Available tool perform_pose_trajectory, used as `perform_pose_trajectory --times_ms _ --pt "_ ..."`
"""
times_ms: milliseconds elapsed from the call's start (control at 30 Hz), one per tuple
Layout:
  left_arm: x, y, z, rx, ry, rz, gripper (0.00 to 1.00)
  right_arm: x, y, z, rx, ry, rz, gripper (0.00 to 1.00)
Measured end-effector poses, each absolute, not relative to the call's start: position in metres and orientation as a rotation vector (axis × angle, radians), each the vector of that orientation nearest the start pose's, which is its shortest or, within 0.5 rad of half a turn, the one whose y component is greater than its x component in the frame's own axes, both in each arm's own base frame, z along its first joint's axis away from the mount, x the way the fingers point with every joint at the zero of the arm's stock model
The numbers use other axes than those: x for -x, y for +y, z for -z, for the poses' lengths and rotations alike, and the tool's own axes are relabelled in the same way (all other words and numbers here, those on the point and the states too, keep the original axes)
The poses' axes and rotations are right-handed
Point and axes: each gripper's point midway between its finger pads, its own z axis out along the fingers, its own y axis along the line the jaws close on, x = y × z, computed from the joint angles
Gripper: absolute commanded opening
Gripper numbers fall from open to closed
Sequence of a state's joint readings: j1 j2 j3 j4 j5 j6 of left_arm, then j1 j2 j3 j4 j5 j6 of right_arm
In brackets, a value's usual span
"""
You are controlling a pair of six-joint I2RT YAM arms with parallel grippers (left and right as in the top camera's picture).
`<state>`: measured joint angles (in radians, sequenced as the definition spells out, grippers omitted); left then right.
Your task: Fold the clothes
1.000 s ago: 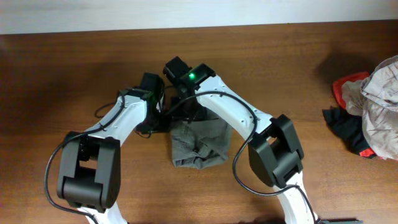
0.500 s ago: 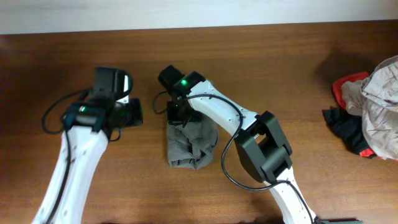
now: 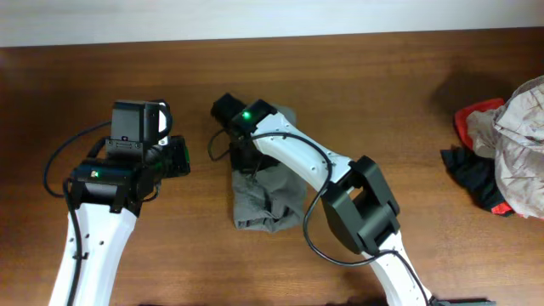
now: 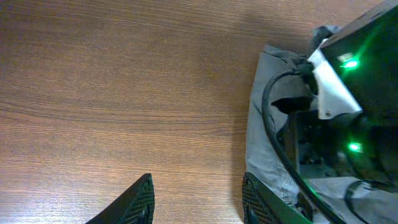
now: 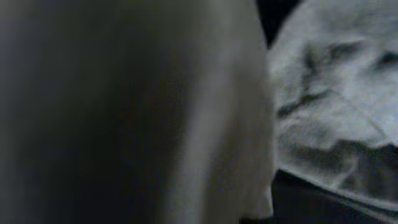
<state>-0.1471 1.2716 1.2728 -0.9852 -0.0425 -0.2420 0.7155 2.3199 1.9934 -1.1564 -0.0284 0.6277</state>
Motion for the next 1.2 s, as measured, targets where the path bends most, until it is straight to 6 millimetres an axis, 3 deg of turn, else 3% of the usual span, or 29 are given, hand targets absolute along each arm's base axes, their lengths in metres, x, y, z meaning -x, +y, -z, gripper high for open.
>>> perform_pose_trajectory --times_ms 200,367,567,833,1000,1133,1200 --pt "-0.321 -0.039 -0.221 0.141 2.551 0.086 0.45 -0.360 0.311 -0.066 0.174 3.012 -0.114 0.34" --pt "-0.321 -0.037 -0.222 0.145 2.550 0.073 0.45 -0.362 0.309 -0.069 0.269 2.961 -0.032 0.34" --pt "-0.321 -0.037 -0.222 0.145 2.550 0.072 0.46 -0.360 0.329 -0.087 0.457 2.859 0.014 0.34" --pt "-0.321 -0.034 -0.222 0.152 2.547 0.049 0.46 -0.361 0.331 -0.134 0.529 2.796 0.019 0.35" --pt "-0.321 -0.034 -0.221 0.152 2.551 0.048 0.46 -0.349 0.293 -0.172 0.443 2.854 0.128 0.35" --pt "-0.316 -0.033 -0.219 0.140 2.573 0.038 0.46 -0.341 0.246 -0.188 0.307 2.946 0.212 0.35" --pt "-0.315 -0.033 -0.223 0.132 2.573 0.036 0.51 -0.346 0.231 -0.193 0.252 2.968 0.183 0.35"
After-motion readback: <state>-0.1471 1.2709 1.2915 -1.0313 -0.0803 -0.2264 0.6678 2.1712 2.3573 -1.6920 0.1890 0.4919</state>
